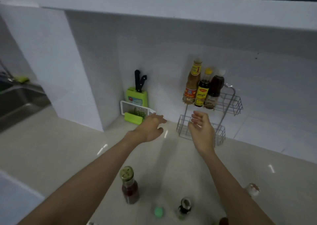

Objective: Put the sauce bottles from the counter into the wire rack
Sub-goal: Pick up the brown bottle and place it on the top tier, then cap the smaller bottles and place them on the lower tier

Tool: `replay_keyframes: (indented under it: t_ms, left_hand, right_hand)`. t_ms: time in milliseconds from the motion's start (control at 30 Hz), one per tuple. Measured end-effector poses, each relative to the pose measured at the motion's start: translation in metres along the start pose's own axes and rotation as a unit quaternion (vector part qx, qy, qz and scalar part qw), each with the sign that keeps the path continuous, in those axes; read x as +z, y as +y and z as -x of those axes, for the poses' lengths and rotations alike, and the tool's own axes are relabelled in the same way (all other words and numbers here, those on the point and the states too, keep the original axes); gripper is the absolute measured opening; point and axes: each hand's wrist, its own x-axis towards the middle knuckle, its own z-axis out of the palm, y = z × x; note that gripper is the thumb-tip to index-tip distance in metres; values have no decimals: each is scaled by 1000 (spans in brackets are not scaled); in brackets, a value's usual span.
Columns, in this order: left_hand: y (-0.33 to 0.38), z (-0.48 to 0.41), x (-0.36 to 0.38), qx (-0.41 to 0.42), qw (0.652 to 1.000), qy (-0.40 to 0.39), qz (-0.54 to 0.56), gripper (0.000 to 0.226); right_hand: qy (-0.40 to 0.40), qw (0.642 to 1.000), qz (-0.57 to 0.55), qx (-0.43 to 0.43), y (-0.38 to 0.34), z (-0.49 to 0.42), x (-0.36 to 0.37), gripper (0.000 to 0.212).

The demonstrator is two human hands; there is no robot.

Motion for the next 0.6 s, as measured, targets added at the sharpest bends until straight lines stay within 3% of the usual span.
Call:
replay_keyframes:
  t_ms: [233,333,467,600]
  left_hand:
    - [-52,99,-11,-85,983,67,150,36]
    - [-85,145,7,-129,967,79,207,46]
    - [-121,191,47,-164,959,-25,228,62]
    - [-117,207,85,-124,940,-115,296,62]
  right_hand:
    - [-217,974,68,9,5,95,54,24]
    - [-299,949,105,7,1,126,75,15]
    - [-358,897,257,-42,-13,150,98,54]
    - [-336,876,336,-87,-20,164,114,55]
